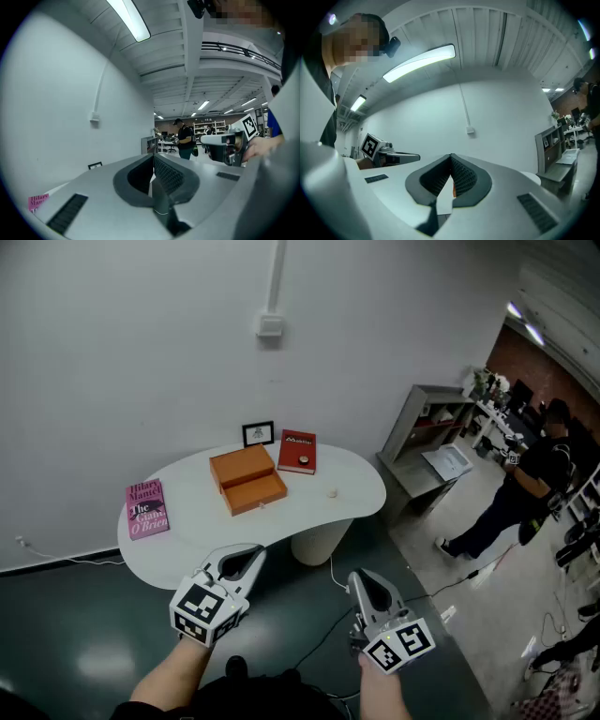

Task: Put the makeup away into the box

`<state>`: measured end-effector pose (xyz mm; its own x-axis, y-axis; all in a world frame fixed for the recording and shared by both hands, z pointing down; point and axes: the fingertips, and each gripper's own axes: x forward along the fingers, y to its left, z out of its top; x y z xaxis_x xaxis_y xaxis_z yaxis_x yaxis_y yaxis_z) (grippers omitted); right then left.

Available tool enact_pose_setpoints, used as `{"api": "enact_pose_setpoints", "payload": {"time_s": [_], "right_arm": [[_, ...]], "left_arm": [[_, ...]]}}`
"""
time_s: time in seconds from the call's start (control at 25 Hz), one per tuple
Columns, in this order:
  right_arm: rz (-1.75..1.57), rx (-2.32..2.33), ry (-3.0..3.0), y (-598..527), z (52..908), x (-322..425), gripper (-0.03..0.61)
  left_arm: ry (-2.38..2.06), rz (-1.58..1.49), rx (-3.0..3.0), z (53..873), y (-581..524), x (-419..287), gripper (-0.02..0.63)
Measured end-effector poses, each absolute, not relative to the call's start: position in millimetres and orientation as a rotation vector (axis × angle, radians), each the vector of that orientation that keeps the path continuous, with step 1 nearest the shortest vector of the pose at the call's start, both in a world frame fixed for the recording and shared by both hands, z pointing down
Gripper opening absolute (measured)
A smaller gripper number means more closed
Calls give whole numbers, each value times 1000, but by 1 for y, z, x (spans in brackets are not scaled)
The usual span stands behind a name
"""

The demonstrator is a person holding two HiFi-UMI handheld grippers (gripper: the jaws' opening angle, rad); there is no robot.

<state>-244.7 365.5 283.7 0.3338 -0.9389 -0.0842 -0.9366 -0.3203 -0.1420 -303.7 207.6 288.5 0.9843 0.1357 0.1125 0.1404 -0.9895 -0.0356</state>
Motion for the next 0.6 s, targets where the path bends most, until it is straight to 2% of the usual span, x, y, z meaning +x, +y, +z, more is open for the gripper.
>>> {"api": "enact_pose_setpoints", "payload": {"time_s": [0.36,0.6], "right_arm": [[-34,-2428,1718,381,292,-235,35],[-67,-2425,1711,436,289,-225,35]], "left_arm": [[-222,-177,-3086,297,222,-294,14],[-222,-198,-3084,299,243,-290,14]]}}
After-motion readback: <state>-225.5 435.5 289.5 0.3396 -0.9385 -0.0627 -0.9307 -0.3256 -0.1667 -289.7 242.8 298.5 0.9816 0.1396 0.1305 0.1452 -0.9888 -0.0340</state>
